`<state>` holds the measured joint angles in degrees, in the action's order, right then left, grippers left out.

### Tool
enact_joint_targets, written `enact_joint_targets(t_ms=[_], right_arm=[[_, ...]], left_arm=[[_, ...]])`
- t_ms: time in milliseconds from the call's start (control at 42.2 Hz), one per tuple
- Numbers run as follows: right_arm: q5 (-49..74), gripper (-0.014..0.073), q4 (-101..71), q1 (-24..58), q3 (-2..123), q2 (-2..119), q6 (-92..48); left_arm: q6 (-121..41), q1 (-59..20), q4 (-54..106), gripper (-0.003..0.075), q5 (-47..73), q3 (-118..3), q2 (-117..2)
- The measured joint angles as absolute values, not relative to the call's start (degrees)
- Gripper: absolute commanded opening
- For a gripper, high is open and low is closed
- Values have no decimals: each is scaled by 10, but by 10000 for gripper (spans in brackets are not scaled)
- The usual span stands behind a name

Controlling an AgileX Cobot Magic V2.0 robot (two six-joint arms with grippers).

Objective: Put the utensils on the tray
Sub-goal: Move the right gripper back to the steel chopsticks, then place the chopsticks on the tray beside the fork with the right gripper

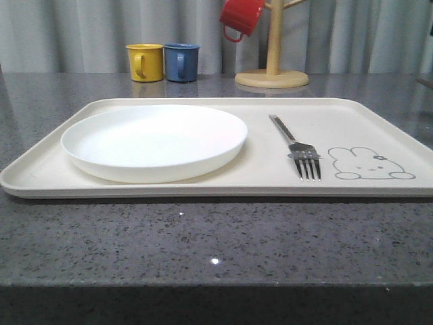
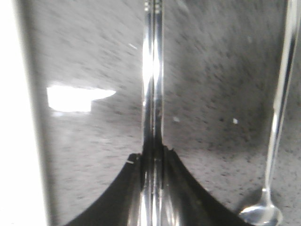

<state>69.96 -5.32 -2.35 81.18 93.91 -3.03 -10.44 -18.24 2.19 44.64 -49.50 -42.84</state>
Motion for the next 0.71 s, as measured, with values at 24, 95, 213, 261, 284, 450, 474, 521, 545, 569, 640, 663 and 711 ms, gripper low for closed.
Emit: enact_joint_targets(t_ms=[24, 95, 213, 261, 284, 450, 474, 521, 545, 569, 640, 663, 711], right_arm=[[700, 86, -57, -14, 817, 935, -30], [702, 86, -68, 15, 832, 929, -29], [703, 86, -86, 84, 852, 926, -7], [703, 86, -90, 113, 856, 928, 6], [703, 86, -91, 124, 856, 929, 18], [705, 86, -97, 177, 857, 953, 105], [705, 86, -97, 181, 857, 959, 118], [705, 90, -97, 185, 857, 971, 145], [705, 90, -96, 186, 857, 976, 153], [705, 90, -95, 187, 857, 981, 161], [704, 90, -90, 189, 857, 994, 172], [704, 90, -87, 189, 857, 1000, 178], [704, 90, -85, 189, 857, 1007, 186]], left_arm=[[-104, -182, 22, 333, 446, -495, -428], [-104, -182, 22, 333, 446, -495, -428], [-104, -182, 22, 333, 446, -495, -428], [-104, -182, 22, 333, 446, -495, -428], [-104, -182, 22, 333, 446, -495, -428], [-104, -182, 22, 333, 446, -495, -428], [-104, -182, 22, 333, 446, -495, -428], [-104, -182, 22, 333, 446, -495, -428], [-104, -182, 22, 333, 446, -495, -428], [-104, -182, 22, 333, 446, -495, -428], [-104, -182, 22, 333, 446, -495, -428], [-104, -182, 22, 333, 446, -495, -428], [-104, -182, 22, 333, 446, -495, -428]])
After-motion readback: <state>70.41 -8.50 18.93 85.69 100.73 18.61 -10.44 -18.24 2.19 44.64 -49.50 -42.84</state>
